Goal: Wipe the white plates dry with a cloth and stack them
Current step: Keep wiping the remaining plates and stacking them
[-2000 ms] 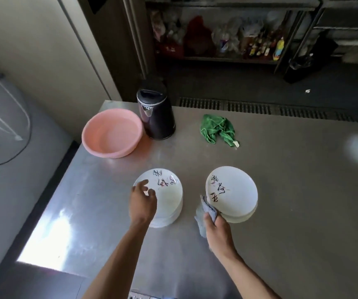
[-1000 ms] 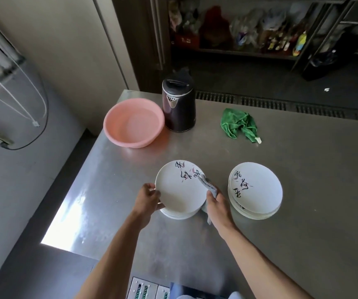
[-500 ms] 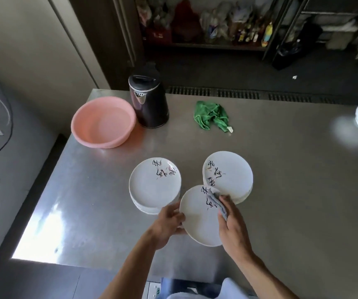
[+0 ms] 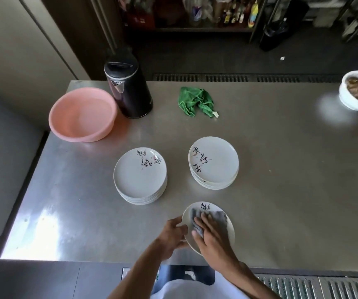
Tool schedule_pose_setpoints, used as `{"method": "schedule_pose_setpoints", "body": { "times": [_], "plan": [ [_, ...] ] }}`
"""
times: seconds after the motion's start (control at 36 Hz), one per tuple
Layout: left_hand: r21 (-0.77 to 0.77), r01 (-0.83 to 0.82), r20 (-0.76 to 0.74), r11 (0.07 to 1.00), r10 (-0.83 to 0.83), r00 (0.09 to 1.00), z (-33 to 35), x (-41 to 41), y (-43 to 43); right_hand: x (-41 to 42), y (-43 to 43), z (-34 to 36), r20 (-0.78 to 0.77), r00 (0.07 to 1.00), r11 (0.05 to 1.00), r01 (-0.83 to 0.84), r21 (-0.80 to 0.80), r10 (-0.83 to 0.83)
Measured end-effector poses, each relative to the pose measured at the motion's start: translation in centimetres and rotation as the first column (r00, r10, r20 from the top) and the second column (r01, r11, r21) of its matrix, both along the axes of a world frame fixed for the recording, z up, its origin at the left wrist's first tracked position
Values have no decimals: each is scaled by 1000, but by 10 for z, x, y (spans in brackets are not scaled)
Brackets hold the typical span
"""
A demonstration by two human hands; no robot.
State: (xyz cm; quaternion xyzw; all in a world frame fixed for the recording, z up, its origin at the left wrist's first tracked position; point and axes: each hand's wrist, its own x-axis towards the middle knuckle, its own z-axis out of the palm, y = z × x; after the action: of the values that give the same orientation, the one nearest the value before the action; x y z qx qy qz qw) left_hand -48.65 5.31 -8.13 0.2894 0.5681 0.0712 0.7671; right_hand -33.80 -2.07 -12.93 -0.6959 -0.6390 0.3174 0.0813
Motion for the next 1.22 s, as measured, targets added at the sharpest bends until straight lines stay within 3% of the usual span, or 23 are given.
{"method": "schedule_pose_setpoints", "body": {
  "times": [0.08,0.19,0.44,0.53,0.61,0.69,0.78,0.86,0.94,1.0,1.08,1.19,1.22],
  "plan": [
    [-13,-56,3,998,56,998,-1,-2,1,7,-7,5,28,984,980,-178,93,177],
    [-17,-76,-8,997,76,997,-4,-5,5,28,-26,5,48,953,949,-303,89,300],
    [3,-71,15,997,71,997,0,3,-5,4,9,1,109,993,998,-52,28,48],
    [-8,-120,28,993,120,992,-1,-2,-6,-7,7,8,77,981,975,-186,123,178],
    [-23,-142,31,990,143,989,-7,-9,-7,5,-7,15,-22,946,940,-320,121,324],
    [-21,-136,23,990,137,990,-9,-10,-8,24,-15,17,-10,915,908,-398,134,403],
    [-23,-140,5,990,140,990,-11,-8,-10,33,-13,18,50,914,912,-404,66,402],
    [-17,-141,-2,990,141,990,-9,-3,-12,26,8,17,66,965,966,-255,35,253],
    [15,-130,4,991,130,992,-4,3,-11,12,31,9,123,969,977,-214,2,212],
    [33,-133,4,991,133,991,-3,5,-11,-1,34,2,26,980,980,-198,-7,198],
    [34,-147,8,988,147,989,-5,0,-13,-3,29,5,-89,946,950,-311,10,311],
    [-1,-194,4,981,194,981,-8,-8,-18,13,34,5,169,948,955,-285,75,270],
    [-8,-204,4,979,204,979,-9,-8,-19,12,35,4,214,938,959,-283,13,274]
  ]
}}
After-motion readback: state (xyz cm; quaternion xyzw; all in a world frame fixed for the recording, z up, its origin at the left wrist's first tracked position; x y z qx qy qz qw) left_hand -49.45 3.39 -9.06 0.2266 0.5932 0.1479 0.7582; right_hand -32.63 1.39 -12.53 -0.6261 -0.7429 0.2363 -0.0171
